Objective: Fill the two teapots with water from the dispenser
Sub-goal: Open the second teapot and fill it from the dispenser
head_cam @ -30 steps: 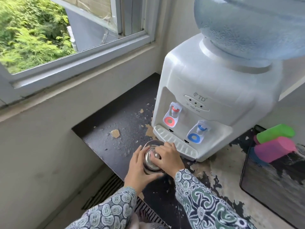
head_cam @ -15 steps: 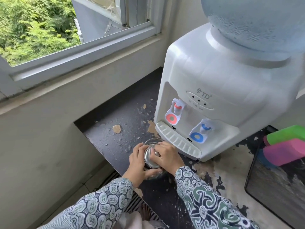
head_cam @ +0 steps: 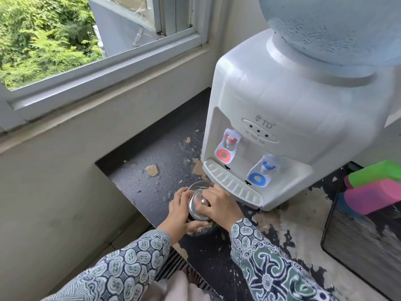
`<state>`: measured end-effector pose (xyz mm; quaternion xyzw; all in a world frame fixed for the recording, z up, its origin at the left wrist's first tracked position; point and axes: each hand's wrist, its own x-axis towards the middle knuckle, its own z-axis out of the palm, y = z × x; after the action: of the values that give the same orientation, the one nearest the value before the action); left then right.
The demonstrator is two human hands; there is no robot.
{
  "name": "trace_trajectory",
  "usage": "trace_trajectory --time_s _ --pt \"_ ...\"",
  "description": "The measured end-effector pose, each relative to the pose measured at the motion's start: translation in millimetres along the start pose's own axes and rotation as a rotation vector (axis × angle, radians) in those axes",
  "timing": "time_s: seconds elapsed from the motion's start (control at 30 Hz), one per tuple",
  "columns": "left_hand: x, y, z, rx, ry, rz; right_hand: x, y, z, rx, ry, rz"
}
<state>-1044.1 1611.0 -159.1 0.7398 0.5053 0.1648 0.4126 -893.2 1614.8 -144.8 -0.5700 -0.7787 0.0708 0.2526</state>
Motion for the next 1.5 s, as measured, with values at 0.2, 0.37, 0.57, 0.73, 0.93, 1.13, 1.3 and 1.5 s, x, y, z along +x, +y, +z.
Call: trace_trajectory --time_s 0.2,0.37,0.57,0.73,0.93,1.13,1.3,1.5 --pt "-2 3 -1 0.027 -0.006 -0.006 1 -2 -5 -0.311 -0.004 -0.014" --pt "-1 2 -3 0.022 -0.031 -0.007 9 -2 -5 -0.137 -0.014 -0.039" --pt "0 4 -6 0.024 -0.047 0.009 12 -2 -6 0.025 -0.029 -0.038" --pt "2 2 -7 0.056 -0.045 0.042 14 3 -4 0.052 -0.076 -0.025" --pt "0 -2 -7 0.037 -0.068 0.028 8 2 -3 0.082 -0.098 0.011" --pt "5 7 -18 -0.179 -0.066 0.021 4 -3 -13 0.115 -0.1 0.073" --pt "10 5 -21 -0.14 -0.039 0.042 9 -2 -12 0.152 -0.182 0.128" --pt "9 4 -21 -0.055 -0.003 0.005 16 -4 -14 0.161 -0.204 0.19"
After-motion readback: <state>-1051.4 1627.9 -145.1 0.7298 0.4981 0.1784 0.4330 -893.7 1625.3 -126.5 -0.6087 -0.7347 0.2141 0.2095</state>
